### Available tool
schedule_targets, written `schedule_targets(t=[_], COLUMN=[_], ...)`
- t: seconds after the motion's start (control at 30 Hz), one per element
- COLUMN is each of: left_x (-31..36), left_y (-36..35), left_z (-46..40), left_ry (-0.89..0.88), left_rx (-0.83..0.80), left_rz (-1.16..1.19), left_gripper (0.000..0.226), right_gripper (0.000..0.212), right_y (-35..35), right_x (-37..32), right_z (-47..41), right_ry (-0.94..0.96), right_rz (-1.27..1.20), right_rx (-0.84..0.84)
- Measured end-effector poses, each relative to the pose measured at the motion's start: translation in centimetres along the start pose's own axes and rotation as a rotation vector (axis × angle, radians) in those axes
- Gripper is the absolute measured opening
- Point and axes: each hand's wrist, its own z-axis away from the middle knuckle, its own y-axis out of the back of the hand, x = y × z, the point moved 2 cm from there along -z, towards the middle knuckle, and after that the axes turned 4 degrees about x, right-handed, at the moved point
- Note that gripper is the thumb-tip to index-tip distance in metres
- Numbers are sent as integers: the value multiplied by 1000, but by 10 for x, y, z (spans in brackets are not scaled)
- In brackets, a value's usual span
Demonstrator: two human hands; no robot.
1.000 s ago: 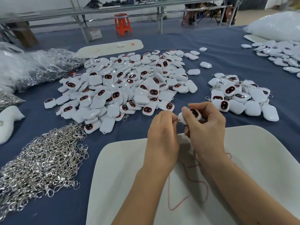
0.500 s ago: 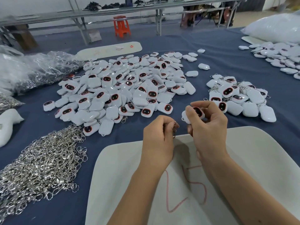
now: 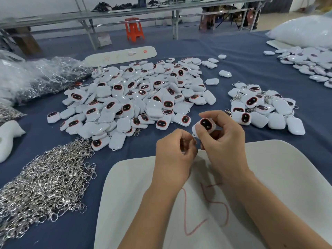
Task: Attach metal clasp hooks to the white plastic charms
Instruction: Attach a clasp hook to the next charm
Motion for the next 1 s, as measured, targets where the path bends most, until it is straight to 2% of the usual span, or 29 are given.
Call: schedule_targets(t=[0.4,0.7,0.83,1.0], left_x=[1,3,5,10], left_y=[0,1,1,3], left_z=[1,4,4,3], left_ry=[-114,-102,-55,-170], left_rx=[-46,-33,5,57], left_rz=[-197,-173,-98,-122], left_gripper=[6,18,46,36], right_gripper=[20,21,21,19], right_y=[1,1,2,4], right_x=[-2,-5,-6,-4], right_z=[0,1,1,-2], right_ry=[8,10,-12,-93], right_rz=[44,53,40,0], right_rx=[2,11,12,10])
